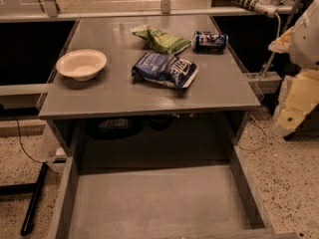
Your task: Place blue chip bag into top drawer
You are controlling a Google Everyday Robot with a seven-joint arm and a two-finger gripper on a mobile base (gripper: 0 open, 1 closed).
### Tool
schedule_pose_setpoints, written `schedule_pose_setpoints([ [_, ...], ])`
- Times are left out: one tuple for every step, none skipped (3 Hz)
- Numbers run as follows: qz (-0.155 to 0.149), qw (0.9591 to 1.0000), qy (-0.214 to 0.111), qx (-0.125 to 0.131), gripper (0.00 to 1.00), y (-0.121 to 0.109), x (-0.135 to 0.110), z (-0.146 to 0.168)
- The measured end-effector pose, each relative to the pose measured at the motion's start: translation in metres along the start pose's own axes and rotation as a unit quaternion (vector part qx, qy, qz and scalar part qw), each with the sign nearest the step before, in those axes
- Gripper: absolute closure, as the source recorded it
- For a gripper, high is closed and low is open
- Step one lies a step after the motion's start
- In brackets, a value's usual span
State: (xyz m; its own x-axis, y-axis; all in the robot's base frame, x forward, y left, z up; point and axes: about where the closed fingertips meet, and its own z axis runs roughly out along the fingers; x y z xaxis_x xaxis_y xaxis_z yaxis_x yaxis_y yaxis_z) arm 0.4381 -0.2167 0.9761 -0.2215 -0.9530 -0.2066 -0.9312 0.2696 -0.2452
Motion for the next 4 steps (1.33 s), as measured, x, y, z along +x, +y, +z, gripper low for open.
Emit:
schedule_pose_setpoints([
  [0.001,0.9999,-0.003,0.01,0.0,-0.003,-0.003,-0.001],
  [-0.01,0.9993,-0.019,0.03,0.0,-0.016,-0.018,0.01],
  [-0.037,0.9969,-0.046,0.051,0.0,-0.03,-0.046,0.023],
  [-0.07,0.9913,-0.091,0.065,0.0,-0.045,-0.078,0.033],
])
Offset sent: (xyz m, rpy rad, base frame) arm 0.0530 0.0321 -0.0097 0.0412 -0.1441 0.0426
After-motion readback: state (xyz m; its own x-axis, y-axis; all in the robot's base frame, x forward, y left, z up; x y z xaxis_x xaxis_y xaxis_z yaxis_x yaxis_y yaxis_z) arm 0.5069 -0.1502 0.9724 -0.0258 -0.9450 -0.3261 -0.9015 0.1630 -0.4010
